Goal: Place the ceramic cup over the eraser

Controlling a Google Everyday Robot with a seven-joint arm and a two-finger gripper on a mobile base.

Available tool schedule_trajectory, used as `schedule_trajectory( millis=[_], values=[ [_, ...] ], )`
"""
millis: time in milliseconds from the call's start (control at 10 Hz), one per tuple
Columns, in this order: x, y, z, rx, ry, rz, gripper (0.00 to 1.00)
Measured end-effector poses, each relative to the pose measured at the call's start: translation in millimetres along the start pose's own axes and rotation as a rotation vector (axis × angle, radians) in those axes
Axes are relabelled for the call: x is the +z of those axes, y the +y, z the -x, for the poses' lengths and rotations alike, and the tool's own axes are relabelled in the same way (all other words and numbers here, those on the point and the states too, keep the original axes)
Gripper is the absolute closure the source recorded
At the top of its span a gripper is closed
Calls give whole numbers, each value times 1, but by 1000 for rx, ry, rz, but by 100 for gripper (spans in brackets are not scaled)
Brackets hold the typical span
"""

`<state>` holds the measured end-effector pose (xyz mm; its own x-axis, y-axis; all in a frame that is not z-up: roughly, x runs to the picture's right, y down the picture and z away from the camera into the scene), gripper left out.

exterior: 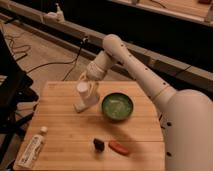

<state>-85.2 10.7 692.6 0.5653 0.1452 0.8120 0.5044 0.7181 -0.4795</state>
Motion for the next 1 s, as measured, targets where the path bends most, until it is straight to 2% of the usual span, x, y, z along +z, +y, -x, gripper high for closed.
schedule_trajectory(
  millis=[200,600,1000],
  values=[
    [-2,34,3,45,-2,-28,100],
    [7,93,10,137,-52,-92,100],
    [9,96,12,141,-57,-96,100]
  ],
)
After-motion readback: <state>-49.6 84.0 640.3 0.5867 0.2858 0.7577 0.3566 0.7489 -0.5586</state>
